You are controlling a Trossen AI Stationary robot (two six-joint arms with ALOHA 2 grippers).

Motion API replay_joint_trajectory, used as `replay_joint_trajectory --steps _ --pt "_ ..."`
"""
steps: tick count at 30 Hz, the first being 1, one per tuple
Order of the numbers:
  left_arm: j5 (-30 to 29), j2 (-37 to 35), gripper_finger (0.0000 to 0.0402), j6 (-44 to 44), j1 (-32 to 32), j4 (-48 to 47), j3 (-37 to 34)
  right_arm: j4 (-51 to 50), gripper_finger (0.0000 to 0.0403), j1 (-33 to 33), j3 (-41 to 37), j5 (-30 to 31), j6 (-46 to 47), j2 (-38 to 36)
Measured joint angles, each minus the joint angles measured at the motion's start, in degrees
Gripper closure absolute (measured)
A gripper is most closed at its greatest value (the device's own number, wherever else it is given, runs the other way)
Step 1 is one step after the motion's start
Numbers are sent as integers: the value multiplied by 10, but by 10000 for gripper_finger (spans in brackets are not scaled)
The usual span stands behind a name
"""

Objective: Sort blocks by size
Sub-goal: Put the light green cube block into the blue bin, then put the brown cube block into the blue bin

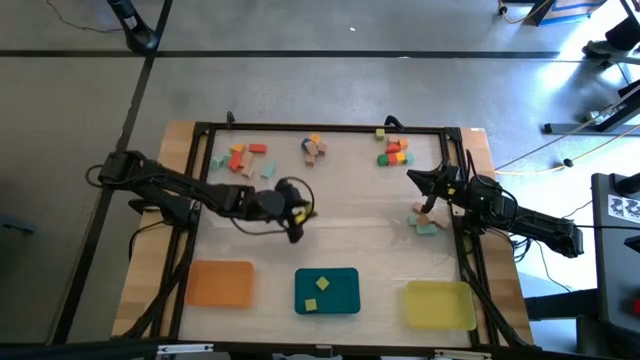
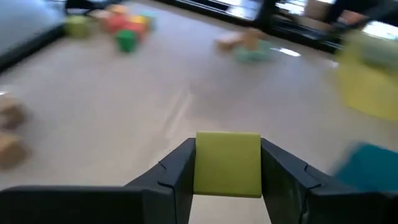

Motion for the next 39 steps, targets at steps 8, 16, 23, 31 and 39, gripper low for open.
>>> replay_joint_trajectory --steps 8,16,23,31,39 --pt "87 4 263 21 -70 34 0 1 375 0 0 0 0 0" --pt "212 74 263 24 -110 155 0 1 375 0 0 0 0 0" --pt "250 137 263 -4 -116 215 0 1 375 0 0 0 0 0" --pt "267 139 222 -13 -107 220 0 1 375 0 0 0 0 0" --pt "301 101 159 -23 -82 128 7 1 375 0 0 0 0 0"
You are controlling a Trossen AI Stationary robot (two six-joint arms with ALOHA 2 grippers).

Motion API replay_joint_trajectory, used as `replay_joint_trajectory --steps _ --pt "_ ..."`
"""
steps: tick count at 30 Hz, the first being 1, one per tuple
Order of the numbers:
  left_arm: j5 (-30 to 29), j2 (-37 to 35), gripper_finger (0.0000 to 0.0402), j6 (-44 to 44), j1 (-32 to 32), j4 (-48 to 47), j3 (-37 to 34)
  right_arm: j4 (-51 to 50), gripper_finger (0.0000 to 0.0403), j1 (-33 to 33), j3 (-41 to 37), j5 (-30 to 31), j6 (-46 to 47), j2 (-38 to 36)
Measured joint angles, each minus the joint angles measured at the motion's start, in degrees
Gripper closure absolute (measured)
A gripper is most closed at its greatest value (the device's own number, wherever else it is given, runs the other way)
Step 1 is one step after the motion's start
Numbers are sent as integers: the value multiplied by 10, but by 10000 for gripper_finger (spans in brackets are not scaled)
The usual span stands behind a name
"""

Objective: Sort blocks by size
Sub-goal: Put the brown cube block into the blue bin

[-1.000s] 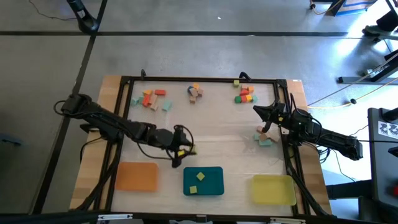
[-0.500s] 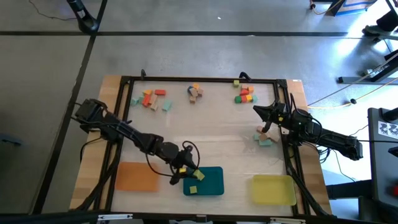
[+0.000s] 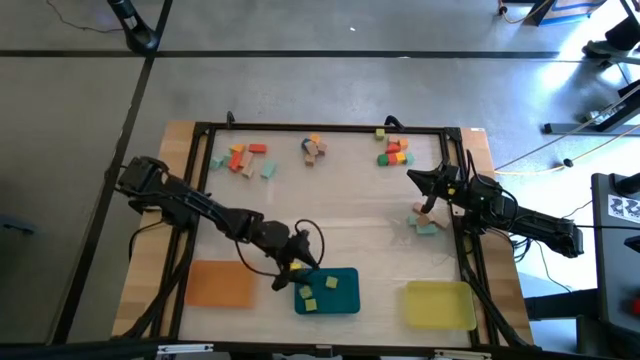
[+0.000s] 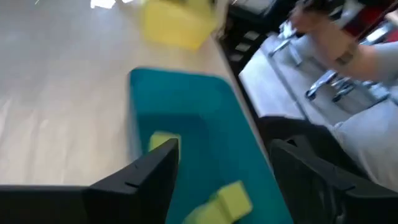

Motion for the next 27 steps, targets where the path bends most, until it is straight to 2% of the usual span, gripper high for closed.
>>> replay_joint_trajectory --steps 2,4,13,19,22,27 --pt "-3 -31 157 -5 12 -70 2 0 375 0 0 0 0 0" --pt "-29 -63 157 -11 23 -132 3 -2 375 0 0 0 0 0" --pt "-271 -190 162 -36 87 -349 3 -8 375 0 0 28 0 0" --pt "-405 -218 162 -109 147 -485 3 -14 375 0 0 40 0 0" --pt "-439 -216 162 -142 186 -537 -1 -14 375 0 0 40 0 0" --pt "-442 -214 163 -172 257 -556 -31 -14 375 0 0 41 0 0"
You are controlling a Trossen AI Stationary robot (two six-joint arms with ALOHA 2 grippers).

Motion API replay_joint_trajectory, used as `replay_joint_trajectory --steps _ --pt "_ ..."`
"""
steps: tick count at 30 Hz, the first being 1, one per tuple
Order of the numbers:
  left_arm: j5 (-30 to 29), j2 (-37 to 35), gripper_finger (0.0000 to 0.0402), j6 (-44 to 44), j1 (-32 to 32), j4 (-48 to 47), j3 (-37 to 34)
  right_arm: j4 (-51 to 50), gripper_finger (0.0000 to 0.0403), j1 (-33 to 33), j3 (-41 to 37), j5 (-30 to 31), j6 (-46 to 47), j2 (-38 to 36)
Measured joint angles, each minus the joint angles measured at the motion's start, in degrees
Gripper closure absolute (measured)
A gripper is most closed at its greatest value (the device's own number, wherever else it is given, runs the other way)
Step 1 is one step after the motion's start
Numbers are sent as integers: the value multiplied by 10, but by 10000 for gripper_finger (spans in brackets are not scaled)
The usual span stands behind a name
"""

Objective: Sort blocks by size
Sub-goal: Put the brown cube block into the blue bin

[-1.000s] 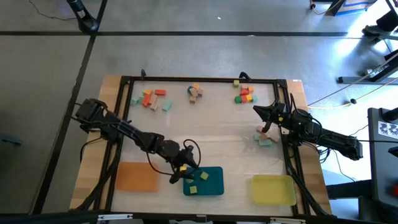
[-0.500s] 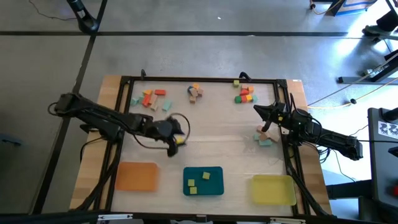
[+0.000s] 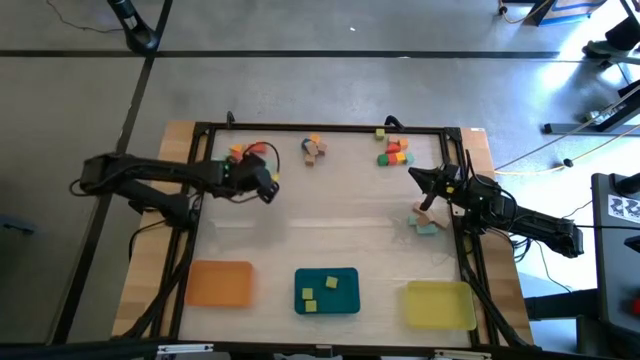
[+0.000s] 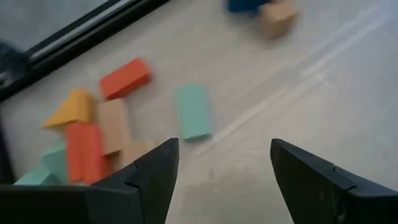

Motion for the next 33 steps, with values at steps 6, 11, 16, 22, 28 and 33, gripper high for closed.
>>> replay_joint_trajectory --steps 6,11,16,22,28,33 --pt "0 0 163 -2 79 7 -43 0 375 0 0 0 0 0" --pt "0 0 163 6 135 19 -77 0 375 0 0 0 0 0" --pt "21 0 163 23 171 78 -115 0 375 0 0 0 0 0" --pt "67 0 163 53 196 155 -146 0 375 0 0 0 0 0" --pt "71 0 163 52 213 165 -164 0 375 0 0 0 0 0" --pt "95 0 163 64 214 202 -187 0 375 0 0 4 0 0"
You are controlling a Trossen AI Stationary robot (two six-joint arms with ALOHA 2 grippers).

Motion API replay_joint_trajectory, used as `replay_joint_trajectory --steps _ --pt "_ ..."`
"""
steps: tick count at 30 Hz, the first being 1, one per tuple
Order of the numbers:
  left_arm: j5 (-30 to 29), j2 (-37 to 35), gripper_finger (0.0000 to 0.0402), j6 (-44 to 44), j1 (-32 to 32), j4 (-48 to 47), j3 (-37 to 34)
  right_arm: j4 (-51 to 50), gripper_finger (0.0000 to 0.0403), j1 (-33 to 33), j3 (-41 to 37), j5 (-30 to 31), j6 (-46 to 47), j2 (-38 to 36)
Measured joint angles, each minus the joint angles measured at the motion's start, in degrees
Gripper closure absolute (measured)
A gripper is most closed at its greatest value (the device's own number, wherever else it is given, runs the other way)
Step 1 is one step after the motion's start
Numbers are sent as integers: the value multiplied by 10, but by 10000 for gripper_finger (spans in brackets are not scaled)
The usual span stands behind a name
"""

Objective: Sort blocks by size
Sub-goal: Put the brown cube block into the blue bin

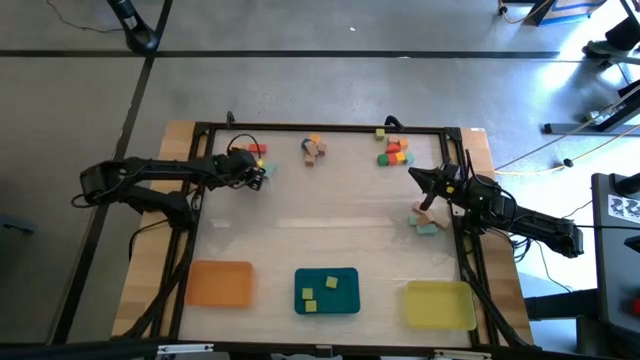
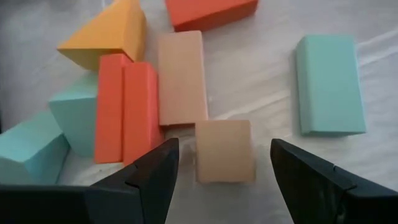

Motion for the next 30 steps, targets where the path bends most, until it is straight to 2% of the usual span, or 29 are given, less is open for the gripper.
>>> replay_joint_trajectory --steps 6,13,17,23,30 --pt "0 0 176 4 4 4 -4 0 375 0 0 1 0 0" --pt "0 0 254 18 4 5 -4 0 375 0 0 1 0 0" --pt "-1 0 283 29 4 7 -4 -3 375 0 0 1 0 0" --pt "4 -11 273 32 -12 -2 10 -6 375 0 0 1 0 0" --pt "12 -54 279 35 -89 8 61 -7 375 0 0 1 0 0"
